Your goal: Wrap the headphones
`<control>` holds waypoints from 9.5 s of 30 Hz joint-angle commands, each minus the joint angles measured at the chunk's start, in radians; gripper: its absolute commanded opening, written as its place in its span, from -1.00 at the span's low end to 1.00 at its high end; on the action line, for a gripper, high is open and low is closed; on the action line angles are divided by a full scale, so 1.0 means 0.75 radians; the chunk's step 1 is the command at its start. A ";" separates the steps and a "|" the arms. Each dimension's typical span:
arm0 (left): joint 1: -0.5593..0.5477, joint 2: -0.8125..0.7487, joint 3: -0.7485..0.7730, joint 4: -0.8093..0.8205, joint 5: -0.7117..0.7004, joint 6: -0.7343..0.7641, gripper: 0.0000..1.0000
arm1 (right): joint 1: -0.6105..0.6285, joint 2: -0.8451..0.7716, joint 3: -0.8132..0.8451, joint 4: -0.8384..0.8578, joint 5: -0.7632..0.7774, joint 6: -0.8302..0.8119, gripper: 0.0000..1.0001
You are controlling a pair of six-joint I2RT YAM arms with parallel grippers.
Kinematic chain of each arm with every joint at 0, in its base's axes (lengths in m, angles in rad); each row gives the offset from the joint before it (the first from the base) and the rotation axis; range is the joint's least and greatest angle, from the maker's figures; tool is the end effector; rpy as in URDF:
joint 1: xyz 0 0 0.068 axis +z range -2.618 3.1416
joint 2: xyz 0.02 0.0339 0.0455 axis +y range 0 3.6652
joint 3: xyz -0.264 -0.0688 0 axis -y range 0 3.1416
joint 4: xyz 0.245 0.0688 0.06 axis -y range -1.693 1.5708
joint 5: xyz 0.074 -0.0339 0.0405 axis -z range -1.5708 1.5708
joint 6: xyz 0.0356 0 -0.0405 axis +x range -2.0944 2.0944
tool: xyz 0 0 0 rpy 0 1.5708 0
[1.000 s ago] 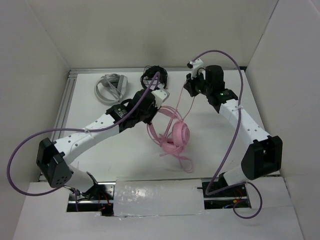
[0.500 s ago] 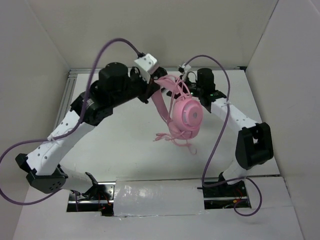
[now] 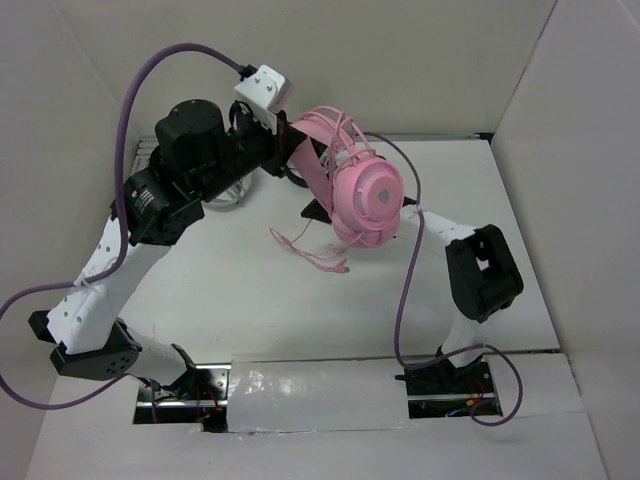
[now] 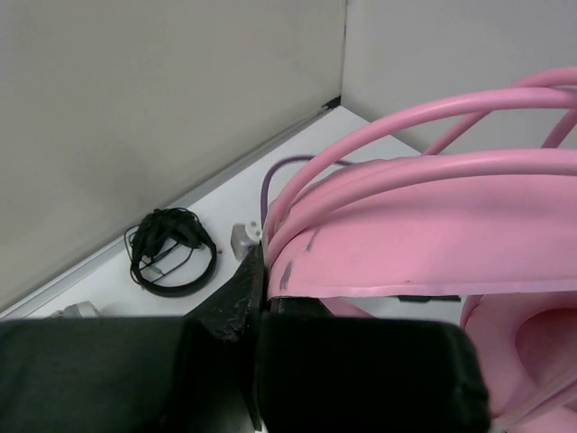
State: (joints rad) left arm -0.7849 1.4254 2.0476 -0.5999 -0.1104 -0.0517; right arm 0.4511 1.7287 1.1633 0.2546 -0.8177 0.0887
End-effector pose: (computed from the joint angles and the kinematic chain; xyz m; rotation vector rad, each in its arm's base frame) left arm 0.1833 -0.1776 0.5687 0.4814 1.5020 -0.5746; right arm 0.3434 0.1952 0.2635 -0.9060 1.7101 1.1294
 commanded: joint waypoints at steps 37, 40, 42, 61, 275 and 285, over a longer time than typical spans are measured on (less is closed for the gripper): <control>0.138 0.120 0.229 0.379 -0.591 0.118 -1.00 | 0.286 0.021 -0.522 0.237 0.118 0.229 -1.00; 0.200 0.200 0.278 0.315 -0.571 0.081 -1.00 | 0.282 -0.085 -0.600 0.129 0.269 0.203 -1.00; 0.236 0.267 0.297 0.311 -0.607 0.024 -1.00 | 0.280 -0.139 -0.651 0.092 0.327 0.213 -1.00; 0.339 0.773 0.385 0.524 -0.843 0.265 -1.00 | 0.448 -1.081 -0.600 -0.732 0.818 0.121 -1.00; 0.317 0.505 -0.635 -0.058 -0.197 -0.410 -1.00 | 0.693 -0.718 -0.021 -0.806 1.746 -0.936 -1.00; 0.208 0.321 -0.922 0.254 0.020 -0.119 -1.00 | 0.558 -0.714 -0.009 -0.796 1.444 -1.047 -0.98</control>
State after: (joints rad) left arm -0.5915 1.7084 1.3861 -0.5236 -0.1555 -0.2626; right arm 0.8825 1.2148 1.0943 -0.4576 0.3080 -0.6422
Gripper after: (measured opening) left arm 0.056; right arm 0.041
